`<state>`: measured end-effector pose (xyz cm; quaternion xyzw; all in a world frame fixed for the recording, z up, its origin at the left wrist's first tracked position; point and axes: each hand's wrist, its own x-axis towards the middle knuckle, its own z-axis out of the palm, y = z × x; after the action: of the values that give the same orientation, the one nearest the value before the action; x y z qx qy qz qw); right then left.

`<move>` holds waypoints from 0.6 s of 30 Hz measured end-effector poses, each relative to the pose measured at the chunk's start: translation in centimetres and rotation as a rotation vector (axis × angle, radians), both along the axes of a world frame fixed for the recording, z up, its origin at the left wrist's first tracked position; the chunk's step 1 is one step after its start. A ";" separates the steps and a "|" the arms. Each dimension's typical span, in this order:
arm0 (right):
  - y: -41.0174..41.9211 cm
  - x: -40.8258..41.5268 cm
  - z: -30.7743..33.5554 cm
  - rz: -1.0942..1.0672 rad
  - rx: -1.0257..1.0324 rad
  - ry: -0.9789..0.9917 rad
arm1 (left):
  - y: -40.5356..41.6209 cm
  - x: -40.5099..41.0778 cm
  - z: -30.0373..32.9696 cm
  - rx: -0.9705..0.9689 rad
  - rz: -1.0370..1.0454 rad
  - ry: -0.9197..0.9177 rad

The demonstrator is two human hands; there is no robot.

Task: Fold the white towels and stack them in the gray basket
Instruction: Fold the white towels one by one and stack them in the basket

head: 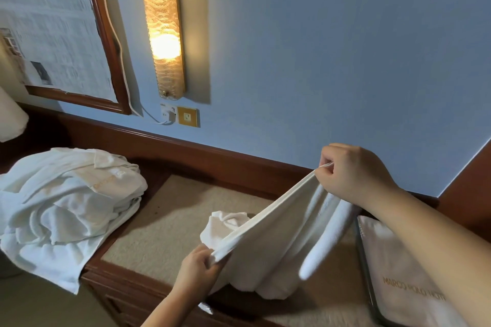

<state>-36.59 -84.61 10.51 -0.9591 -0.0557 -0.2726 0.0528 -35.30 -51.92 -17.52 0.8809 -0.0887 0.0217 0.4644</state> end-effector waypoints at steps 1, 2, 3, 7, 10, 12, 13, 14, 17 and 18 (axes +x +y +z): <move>0.0 -0.2 0.1 0.009 -0.012 0.000 | 0.0 -0.2 -0.2 0.010 -0.038 0.000; 0.0 -0.4 0.1 0.018 -0.019 -0.001 | -0.2 -0.4 -0.3 0.027 -0.065 -0.021; 0.1 -0.5 0.2 0.021 -0.024 0.002 | -0.3 -0.6 -0.4 0.034 -0.075 -0.052; 0.0 -1.0 0.5 0.028 -0.061 0.066 | -0.1 -1.4 0.5 0.089 -0.067 -0.196; -0.5 -1.5 0.6 0.003 0.009 0.160 | 1.0 -1.7 1.8 0.234 -0.143 -0.305; -1.5 -2.0 0.9 -0.051 0.123 0.245 | 1.9 -1.5 3.5 0.314 -0.183 -0.385; -2.1 -2.3 0.9 -0.079 0.166 0.272 | 2.4 -1.4 4.5 0.351 -0.198 -0.439; -2.7 -2.5 0.9 -0.105 0.197 0.292 | 2.8 -1.2 5.5 0.388 -0.221 -0.497; -3.8 -3.3 0.7 -0.164 0.275 0.325 | 4.0 0.4 9.1 0.451 -0.241 -0.635; -4.0 -3.6 0.8 -0.179 0.299 0.317 | 4.3 1.1 10.7 0.473 -0.215 -0.652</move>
<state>-40.16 -88.59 11.28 -0.9725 0.0794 -0.1272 0.1782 -34.22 -47.62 -6.79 0.8960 -0.3250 0.2301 0.1966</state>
